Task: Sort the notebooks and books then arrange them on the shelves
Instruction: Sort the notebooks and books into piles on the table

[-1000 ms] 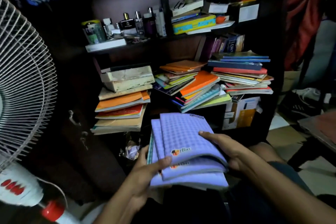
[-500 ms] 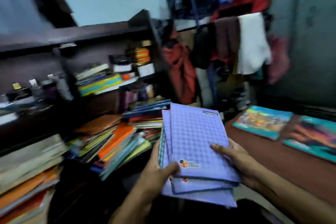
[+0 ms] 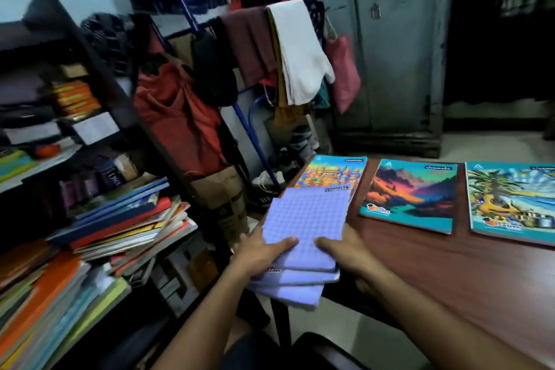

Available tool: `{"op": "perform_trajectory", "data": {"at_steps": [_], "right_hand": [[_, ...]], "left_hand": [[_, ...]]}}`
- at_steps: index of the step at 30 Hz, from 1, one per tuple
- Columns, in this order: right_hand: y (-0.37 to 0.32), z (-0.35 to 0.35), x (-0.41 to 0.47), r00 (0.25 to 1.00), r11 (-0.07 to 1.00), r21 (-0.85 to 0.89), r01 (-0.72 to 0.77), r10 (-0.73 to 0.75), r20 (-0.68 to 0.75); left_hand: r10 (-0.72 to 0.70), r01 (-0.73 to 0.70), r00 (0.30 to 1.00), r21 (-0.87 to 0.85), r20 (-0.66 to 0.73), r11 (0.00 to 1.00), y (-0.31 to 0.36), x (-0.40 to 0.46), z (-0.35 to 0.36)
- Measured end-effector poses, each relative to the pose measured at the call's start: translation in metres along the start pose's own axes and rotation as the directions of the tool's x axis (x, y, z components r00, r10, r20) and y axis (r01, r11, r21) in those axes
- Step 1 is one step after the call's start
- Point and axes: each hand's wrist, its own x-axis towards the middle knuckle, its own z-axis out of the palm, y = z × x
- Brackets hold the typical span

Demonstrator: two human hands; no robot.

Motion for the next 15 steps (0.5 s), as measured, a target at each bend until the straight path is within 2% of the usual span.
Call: {"op": "perform_trajectory", "data": {"at_steps": [4,9,13,15], "right_hand": [[-0.035,-0.004,-0.015,0.999,0.999,0.01,-0.038,0.038,0.028],[-0.044,-0.025,-0.033,0.986,0.973,0.157,-0.168,0.163,0.045],[-0.056,-0.074,-0.067,0.986,0.978,0.122,-0.169,0.169,0.014],[-0.063,-0.105,-0.087,0.984,0.982,0.084,-0.171,0.174,-0.03]], "left_hand": [[-0.06,0.069,0.996,0.156,-0.065,0.985,-0.009,0.013,0.01],[-0.06,0.069,0.996,0.155,-0.064,0.986,-0.006,0.008,0.021],[0.05,-0.05,0.999,-0.007,-0.005,0.999,0.009,-0.005,0.045],[0.138,-0.138,0.99,-0.023,0.033,0.99,0.023,-0.013,0.062]]}}
